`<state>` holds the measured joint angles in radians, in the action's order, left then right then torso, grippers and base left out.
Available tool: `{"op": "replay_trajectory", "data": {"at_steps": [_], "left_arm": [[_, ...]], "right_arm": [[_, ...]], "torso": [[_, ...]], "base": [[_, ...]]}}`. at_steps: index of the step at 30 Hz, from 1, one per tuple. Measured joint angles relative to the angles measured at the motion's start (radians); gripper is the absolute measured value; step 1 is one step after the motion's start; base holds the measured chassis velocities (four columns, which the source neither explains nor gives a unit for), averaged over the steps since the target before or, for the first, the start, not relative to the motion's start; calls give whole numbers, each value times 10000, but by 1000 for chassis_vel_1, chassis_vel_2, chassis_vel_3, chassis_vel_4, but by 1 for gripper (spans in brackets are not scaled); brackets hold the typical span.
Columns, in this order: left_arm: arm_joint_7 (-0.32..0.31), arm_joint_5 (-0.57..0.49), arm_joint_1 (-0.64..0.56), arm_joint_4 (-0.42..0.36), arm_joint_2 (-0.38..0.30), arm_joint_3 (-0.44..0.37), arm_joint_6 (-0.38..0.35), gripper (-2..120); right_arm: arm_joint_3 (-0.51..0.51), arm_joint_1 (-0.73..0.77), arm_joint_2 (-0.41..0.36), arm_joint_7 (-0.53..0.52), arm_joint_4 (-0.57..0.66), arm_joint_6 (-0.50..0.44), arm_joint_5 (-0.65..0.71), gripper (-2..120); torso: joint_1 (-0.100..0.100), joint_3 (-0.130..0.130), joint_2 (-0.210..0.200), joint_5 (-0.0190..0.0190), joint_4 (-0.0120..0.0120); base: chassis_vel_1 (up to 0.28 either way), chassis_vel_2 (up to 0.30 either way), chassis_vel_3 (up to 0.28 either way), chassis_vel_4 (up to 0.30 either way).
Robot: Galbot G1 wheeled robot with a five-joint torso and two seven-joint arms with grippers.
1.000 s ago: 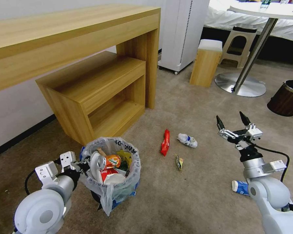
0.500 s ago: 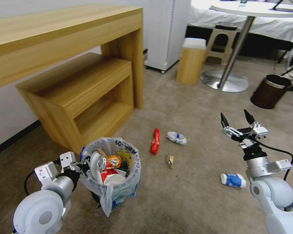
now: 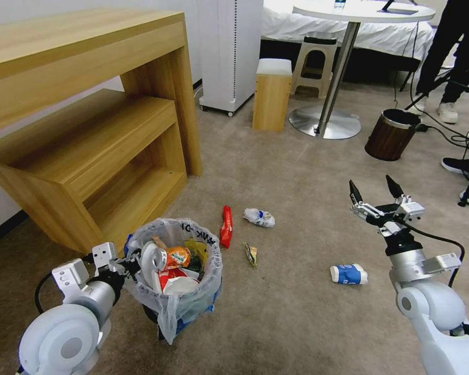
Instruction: Pick up the trash bin and place the garbage on the floor into it.
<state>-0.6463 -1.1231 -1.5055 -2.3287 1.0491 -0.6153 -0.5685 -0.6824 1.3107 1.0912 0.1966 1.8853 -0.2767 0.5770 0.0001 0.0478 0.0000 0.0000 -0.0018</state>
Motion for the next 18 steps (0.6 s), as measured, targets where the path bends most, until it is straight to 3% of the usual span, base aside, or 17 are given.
{"op": "replay_trajectory", "data": {"at_steps": [12,18], "left_arm": [[17,270,117,11,-49,-205,111,2],[27,399,213,106,-62,-555,240,2]], "right_arm": [[81,221,156,66,91,35,72,100],[176,211,237,72,66,24,42,100]], "torso": [[0,-1,0,0,-1],[0,-1,0,0,-1]], "base": [[0,0,0,0],[-103,107,107,-102]]}}
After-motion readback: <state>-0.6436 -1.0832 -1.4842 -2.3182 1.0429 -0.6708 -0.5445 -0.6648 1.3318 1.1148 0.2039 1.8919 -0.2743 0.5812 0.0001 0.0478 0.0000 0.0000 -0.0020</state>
